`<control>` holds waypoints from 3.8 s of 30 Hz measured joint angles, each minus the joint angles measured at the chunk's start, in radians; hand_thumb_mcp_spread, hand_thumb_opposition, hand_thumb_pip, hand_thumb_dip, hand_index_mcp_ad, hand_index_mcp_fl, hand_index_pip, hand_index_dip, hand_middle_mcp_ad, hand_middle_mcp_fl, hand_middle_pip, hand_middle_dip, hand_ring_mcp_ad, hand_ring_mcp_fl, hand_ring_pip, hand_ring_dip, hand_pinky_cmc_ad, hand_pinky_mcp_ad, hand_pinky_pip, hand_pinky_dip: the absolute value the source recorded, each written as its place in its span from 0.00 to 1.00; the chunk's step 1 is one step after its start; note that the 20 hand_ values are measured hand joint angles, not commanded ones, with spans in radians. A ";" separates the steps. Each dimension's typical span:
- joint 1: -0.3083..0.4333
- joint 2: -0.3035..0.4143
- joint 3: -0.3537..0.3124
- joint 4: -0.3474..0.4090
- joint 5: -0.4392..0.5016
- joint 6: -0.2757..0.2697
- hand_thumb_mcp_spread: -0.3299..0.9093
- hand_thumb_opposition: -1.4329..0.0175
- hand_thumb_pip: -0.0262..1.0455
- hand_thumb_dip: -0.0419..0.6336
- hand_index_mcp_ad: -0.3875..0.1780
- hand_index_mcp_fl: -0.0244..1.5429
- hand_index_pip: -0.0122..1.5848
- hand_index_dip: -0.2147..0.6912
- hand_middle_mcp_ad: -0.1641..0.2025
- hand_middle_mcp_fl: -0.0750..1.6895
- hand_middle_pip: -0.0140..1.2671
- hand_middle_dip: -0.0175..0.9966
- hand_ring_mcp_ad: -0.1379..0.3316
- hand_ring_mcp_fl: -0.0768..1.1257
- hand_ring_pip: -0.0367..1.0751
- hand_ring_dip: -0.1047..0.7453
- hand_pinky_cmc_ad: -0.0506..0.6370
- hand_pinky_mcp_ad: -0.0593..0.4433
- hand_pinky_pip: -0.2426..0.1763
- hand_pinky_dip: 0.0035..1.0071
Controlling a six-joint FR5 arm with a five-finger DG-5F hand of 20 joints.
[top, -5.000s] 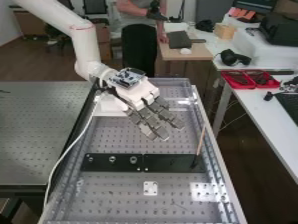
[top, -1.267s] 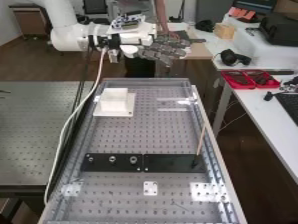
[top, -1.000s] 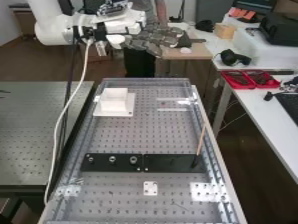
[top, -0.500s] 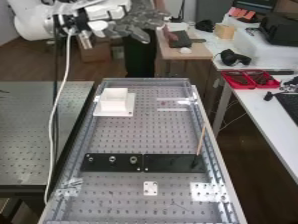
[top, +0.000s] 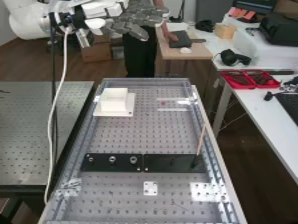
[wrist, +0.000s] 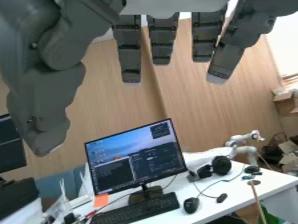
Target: Grab the pcb board and place it in the clear container
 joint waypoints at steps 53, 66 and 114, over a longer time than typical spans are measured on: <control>-0.036 0.005 0.054 -0.121 -0.086 0.034 0.47 0.48 0.39 0.20 0.61 0.08 0.07 0.50 0.64 0.04 0.11 0.13 0.78 0.06 0.11 0.15 0.52 0.48 0.28 0.70; -0.035 0.005 0.052 -0.114 -0.084 0.042 0.47 0.48 0.39 0.20 0.61 0.09 0.07 0.50 0.64 0.04 0.11 0.13 0.78 0.06 0.11 0.15 0.52 0.48 0.29 0.70; -0.022 0.008 0.050 -0.110 -0.070 0.051 0.47 0.48 0.39 0.20 0.61 0.08 0.07 0.50 0.64 0.04 0.11 0.13 0.80 0.06 0.11 0.15 0.52 0.52 0.29 0.70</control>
